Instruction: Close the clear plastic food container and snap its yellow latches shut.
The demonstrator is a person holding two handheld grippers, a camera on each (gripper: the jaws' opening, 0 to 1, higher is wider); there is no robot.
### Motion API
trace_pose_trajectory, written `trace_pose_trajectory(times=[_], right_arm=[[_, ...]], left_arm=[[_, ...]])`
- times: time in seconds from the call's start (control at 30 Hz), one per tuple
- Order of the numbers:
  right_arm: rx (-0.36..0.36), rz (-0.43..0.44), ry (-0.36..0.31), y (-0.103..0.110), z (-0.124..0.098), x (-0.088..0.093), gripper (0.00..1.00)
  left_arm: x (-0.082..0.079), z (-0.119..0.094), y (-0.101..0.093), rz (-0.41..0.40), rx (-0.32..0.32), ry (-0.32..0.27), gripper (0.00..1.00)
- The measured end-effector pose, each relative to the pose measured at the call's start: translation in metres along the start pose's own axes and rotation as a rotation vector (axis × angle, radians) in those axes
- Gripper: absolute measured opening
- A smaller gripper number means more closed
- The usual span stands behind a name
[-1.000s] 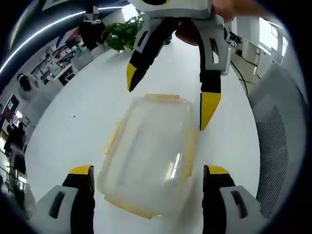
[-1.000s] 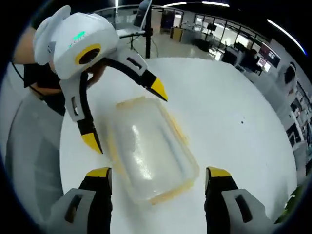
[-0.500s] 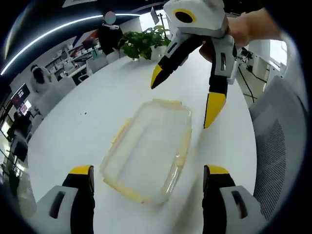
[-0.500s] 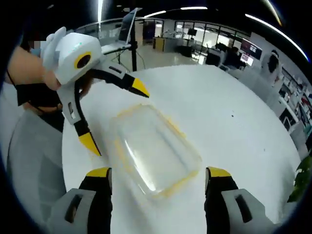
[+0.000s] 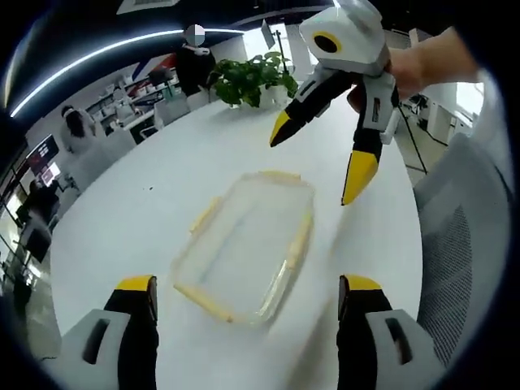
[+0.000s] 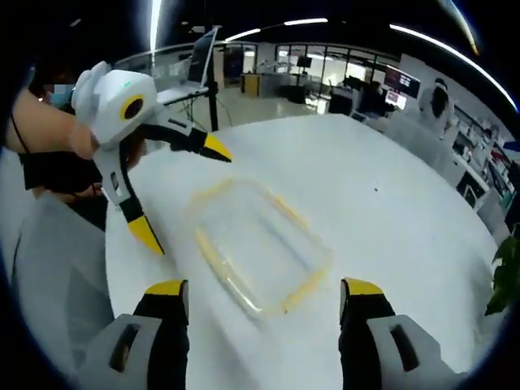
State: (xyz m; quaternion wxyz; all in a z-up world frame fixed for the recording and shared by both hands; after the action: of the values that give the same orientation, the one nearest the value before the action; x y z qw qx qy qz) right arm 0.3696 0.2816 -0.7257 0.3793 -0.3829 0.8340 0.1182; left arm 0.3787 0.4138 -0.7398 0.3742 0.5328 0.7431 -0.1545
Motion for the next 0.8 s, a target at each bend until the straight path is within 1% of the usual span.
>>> trace_pose_trajectory(times=[0.07, 0.13, 0.23, 0.4, 0.6, 0.7, 0.8], right_arm=[[0.0, 0.009, -0.009, 0.002, -0.002, 0.0, 0.76], [0.005, 0.008, -0.015, 0.004, -0.003, 0.001, 0.73], [0.017, 0.006, -0.02, 0.003, -0.006, 0.003, 0.73], [0.033, 0.011, -0.045, 0.003, -0.012, 0.004, 0.73], [0.041, 0.02, -0.07, 0.008, -0.018, 0.006, 0.73], [0.044, 0.025, -0.079, 0.011, -0.021, 0.01, 0.72], [0.057, 0.034, -0.098, 0.012, -0.026, 0.011, 0.72]], left_arm=[[0.0, -0.002, -0.001, -0.013, -0.003, -0.005, 0.93], [0.0, -0.005, -0.003, -0.02, -0.003, -0.018, 0.92], [0.003, -0.007, -0.004, -0.038, -0.002, -0.025, 0.92], [0.004, -0.012, -0.007, -0.045, -0.008, -0.036, 0.92], [0.006, -0.018, -0.009, -0.056, -0.025, -0.054, 0.92], [0.009, -0.021, -0.01, -0.067, -0.037, -0.057, 0.92], [0.009, -0.025, -0.012, -0.076, -0.043, -0.072, 0.92]])
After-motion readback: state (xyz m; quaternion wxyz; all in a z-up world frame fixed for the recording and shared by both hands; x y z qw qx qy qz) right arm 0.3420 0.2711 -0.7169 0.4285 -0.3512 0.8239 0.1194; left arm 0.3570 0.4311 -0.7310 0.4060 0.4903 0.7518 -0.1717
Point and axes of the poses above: the point that each gripper's makers call its tool centre point, and the gripper's own axes: z roughly forward along the fingers, y roughly to its left, x roughly out of its underside, the point moved 2 cm from there along -z, roughly backward along the fingers, and after that the axes turned 3 degrees about x, right-handed, at the moved point
